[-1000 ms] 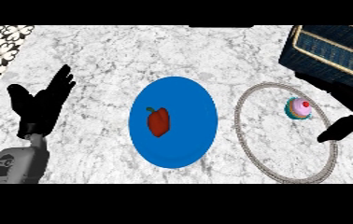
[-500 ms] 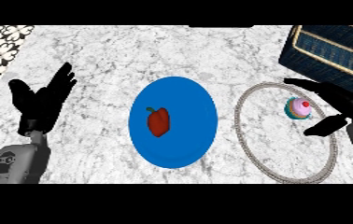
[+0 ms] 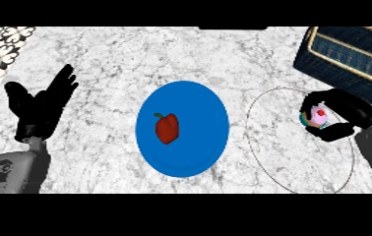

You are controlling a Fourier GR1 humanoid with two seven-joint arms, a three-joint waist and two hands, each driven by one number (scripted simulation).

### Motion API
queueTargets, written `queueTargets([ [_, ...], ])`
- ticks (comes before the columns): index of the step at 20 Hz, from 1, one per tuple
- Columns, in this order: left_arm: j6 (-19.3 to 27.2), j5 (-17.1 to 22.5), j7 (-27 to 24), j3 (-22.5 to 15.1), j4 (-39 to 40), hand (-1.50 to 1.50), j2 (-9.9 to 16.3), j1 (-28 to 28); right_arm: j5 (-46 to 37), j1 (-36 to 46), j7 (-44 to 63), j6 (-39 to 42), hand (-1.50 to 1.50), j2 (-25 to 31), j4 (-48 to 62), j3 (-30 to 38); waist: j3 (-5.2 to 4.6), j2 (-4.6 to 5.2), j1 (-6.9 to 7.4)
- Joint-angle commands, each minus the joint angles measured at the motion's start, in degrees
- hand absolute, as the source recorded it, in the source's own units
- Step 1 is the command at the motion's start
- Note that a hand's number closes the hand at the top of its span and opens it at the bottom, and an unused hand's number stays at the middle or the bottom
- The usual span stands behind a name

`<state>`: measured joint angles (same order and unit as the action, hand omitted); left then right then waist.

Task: Pick the cupcake from the placemat and place it in the basket

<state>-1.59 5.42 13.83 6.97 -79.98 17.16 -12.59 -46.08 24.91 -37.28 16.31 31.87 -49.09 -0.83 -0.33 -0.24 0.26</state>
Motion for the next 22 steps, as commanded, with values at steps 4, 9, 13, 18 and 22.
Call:
queueTargets([
  [4, -0.8, 0.2, 1.8, 1.0, -1.0, 0.0, 0.4, -0.9, -1.6, -0.1, 11.2, 2.4, 1.5, -5.6, -5.6, -0.9, 0.28, 0.04, -0.4],
  [9, -0.2, -1.0, -1.4, 0.4, 1.4, 0.0, -0.6, 1.3, -3.2, 3.2, 39.3, -5.4, 1.5, -23.8, -8.6, 0.0, -0.11, -0.96, -0.72],
  [13, 0.7, -1.2, -0.5, 0.0, 0.9, 0.0, -1.4, 0.3, -2.1, 3.0, 54.9, -9.4, 1.5, -31.4, -15.6, -5.7, 0.18, -0.74, -0.6],
  [18, 0.1, -1.6, -2.1, -0.9, -0.1, 0.0, -2.1, 1.7, 12.6, 5.9, 62.3, -20.4, 1.5, -31.7, -27.0, -11.5, 0.36, -0.58, 1.12],
  [22, -0.7, -0.4, 0.4, 0.3, 1.7, 0.0, -0.9, -0.4, 11.1, 9.6, 70.4, -29.5, 1.5, -31.8, -38.7, -16.7, 0.26, -0.64, -0.22],
])
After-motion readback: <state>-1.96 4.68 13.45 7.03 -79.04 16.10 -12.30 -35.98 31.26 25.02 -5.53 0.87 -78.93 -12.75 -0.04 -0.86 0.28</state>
